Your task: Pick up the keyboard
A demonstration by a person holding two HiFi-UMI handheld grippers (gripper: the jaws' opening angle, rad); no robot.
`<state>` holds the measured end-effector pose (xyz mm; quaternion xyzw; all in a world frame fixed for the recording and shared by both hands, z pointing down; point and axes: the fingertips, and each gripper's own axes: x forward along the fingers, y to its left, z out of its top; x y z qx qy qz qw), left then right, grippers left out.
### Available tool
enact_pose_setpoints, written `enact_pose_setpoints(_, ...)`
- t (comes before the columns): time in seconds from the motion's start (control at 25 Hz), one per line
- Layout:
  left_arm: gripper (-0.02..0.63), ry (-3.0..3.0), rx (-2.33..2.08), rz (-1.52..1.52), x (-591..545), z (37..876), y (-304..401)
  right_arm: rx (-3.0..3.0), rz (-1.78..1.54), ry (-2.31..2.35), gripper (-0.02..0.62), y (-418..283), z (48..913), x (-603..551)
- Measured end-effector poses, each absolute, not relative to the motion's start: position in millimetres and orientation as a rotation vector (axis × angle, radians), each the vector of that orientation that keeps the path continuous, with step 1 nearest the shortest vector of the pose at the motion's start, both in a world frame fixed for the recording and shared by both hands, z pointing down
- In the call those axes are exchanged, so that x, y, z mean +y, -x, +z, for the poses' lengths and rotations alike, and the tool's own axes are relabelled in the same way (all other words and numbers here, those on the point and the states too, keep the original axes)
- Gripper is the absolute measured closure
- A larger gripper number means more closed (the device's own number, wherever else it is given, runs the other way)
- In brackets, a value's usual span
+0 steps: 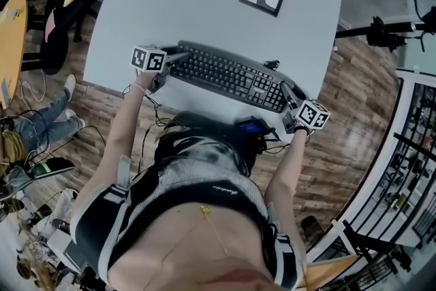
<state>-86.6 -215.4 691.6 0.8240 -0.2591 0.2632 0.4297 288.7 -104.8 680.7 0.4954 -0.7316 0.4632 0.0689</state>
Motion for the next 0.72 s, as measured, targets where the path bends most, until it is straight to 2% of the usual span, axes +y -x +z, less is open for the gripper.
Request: enact_pose_setpoints(0.72, 0.405, -2.039, -0.596, 0.636, -207.3, 695.3, 81.8, -2.191, 1.377, -1.507, 0.397, -290.6, 679.9, -103.8)
